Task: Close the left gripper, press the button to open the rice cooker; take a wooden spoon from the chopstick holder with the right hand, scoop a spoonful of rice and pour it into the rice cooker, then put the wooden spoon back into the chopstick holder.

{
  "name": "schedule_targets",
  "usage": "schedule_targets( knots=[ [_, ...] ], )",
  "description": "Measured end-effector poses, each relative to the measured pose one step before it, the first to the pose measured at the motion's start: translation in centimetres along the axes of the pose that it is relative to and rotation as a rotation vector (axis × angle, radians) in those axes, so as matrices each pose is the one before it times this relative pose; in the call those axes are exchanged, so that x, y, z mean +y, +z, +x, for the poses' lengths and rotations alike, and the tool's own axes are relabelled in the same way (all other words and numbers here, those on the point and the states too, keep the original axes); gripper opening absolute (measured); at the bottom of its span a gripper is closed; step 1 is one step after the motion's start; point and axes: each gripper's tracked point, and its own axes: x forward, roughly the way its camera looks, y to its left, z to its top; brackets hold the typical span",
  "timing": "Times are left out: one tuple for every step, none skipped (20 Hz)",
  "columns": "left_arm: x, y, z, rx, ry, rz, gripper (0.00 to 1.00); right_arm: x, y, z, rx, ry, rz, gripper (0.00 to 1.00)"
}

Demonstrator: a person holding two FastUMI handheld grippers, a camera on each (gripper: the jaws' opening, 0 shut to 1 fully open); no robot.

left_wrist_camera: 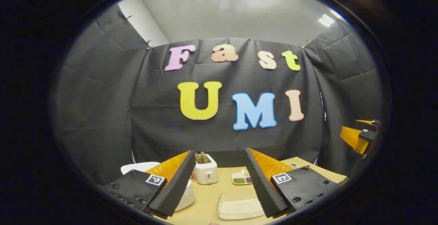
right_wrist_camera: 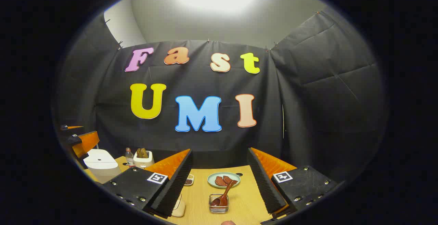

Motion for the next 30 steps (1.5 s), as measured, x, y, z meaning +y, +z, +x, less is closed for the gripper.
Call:
schedule_targets(
  knots=[
    [-0.201, 0.000, 0.028, 0.00416, -0.00285, 0.00401, 0.98, 0.155, -0.073, -0.012, -0.00053, 0.00824, -0.00130, 0.96],
    [-0.291, -0.315, 0.111, 0.00679, -0.00588, 0.00385, 0.99, 0.112, 0.114, 0.149, -0.00349, 0.00594, -0.00239, 0.96],
    [-0.175, -0.166, -0.041, 0.00464, -0.00742, 0.00300, 0.99, 0.007, 0.030, 0.147, 0.00146, -0.00036, -0.00325, 0.96],
    [0.141, 0.075, -0.083, 0.00113, 0.00070, 0.00196, 0.98, -0.148, -0.256, 0.032, 0.00460, -0.00195, -0.00297, 0.96],
    [0.188, 0.202, -0.034, -0.00014, 0.00817, -0.00170, 0.99, -0.042, -0.180, -0.047, 0.00437, 0.00205, -0.00145, 0.96],
    [0.134, -0.111, -0.071, -0.00134, 0.00437, -0.00793, 0.99, 0.155, -0.034, -0.033, 0.00299, 0.00395, -0.00160, 0.96],
    [-0.017, 0.043, -0.151, 0.00025, -0.00154, -0.01385, 0.98, -0.036, 0.019, 0.109, -0.00093, 0.00231, -0.00119, 0.96],
    [-0.136, 0.035, 0.043, 0.00062, -0.00412, -0.00921, 0.99, -0.041, 0.004, 0.043, -0.00114, 0.00219, 0.00014, 0.96],
    [-0.015, 0.083, -0.089, -0.00192, -0.00089, 0.00045, 0.98, 0.147, 0.032, -0.007, -0.00094, 0.00454, -0.00059, 0.96],
    [0.221, 0.160, -0.137, -0.00537, 0.00472, 0.00712, 0.98, 0.093, 0.052, 0.150, -0.00023, 0.00359, -0.00279, 0.96],
    [0.182, 0.231, -0.160, -0.00526, 0.00630, 0.00668, 0.99, -0.054, 0.024, 0.032, -0.00030, 0.00076, -0.00425, 0.96],
    [0.034, -0.003, -0.039, -0.00263, 0.00124, 0.00167, 0.99, -0.088, 0.065, 0.037, -0.00207, 0.00040, -0.00420, 0.96],
    [-0.042, 0.191, 0.113, -0.00190, -0.00198, 0.00003, 0.99, 0.059, 0.177, -0.043, -0.00373, 0.00397, -0.00271, 0.96],
    [-0.135, 0.012, -0.120, -0.00281, -0.00149, 0.00400, 0.99, 0.113, 0.044, -0.041, -0.00388, 0.00372, -0.00075, 0.96],
    [0.114, 0.075, -0.157, -0.00640, 0.00329, 0.00695, 0.99, 0.042, 0.092, -0.055, -0.00458, 0.00225, 0.00188, 0.96],
    [0.264, 0.128, -0.273, -0.00687, 0.00655, 0.00833, 0.99, 0.052, 0.003, 0.083, -0.00296, 0.00218, 0.00328, 0.96],
    [0.207, 0.208, -0.135, -0.00428, 0.00923, 0.00582, 0.98, -0.066, -0.019, -0.050, -0.00303, -0.00415, 0.00475, 0.96],
    [0.081, 0.026, -0.070, -0.00552, 0.00291, 0.00177, 0.99, -0.225, 0.065, -0.016, -0.00756, -0.00577, 0.00823, 0.96],
    [0.014, -0.010, -0.041, -0.00315, -0.00231, 0.00239, 0.99, -0.036, -0.008, -0.007, -0.00140, -0.00143, 0.00763, 0.96],
    [0.049, 0.101, -0.213, -0.00462, -0.00197, 0.00489, 0.99, 0.079, -0.168, 0.040, 0.00234, -0.00186, 0.00393, 0.96],
    [0.038, 0.047, -0.239, -0.00235, -0.00273, 0.00579, 0.99, -0.054, -0.084, 0.024, 0.00393, -0.00219, -0.00022, 0.96],
    [-0.190, -0.138, 0.113, 0.00504, -0.00823, 0.00377, 0.99, 0.007, -0.082, 0.051, 0.00370, -0.00007, -0.00180, 0.96],
    [0.090, -0.081, -0.102, 0.00754, -0.00569, 0.00313, 0.98, -0.124, -0.037, 0.009, 0.00364, -0.00291, 0.00190, 0.96],
    [0.064, 0.022, -0.110, 0.00397, -0.00345, 0.00262, 0.99, -0.013, -0.160, 0.085, 0.00574, -0.00270, 0.00547, 0.96],
    [0.113, 0.128, -0.184, 0.00097, -0.00066, 0.00363, 0.98, 0.066, 0.031, 0.014, 0.00460, -0.00070, 0.00904, 0.96],
    [0.172, 0.180, -0.026, -0.00282, 0.00283, 0.00279, 0.93, 0.110, -0.104, 0.000, 0.00256, -0.00041, 0.00791, 0.96],
    [0.351, 0.062, -0.037, -0.00160, 0.00171, 0.00239, 0.88, 0.091, -0.049, -0.029, 0.00300, 0.00039, 0.00313, 0.96],
    [0.227, -0.064, -0.103, 0.00161, 0.00062, 0.00135, 0.84, 0.022, -0.226, -0.036, 0.00382, -0.00366, -0.00138, 0.96],
    [0.199, -0.118, 0.010, 0.00484, 0.00042, -0.00113, 0.75, 0.061, -0.085, -0.061, 0.00179, -0.00315, -0.00169, 0.96],
    [0.186, -0.200, 0.028, 0.00688, -0.00138, -0.00440, 0.71, 0.202, 0.023, -0.104, 0.00061, 0.00212, 0.00041, 0.96]
  ],
)
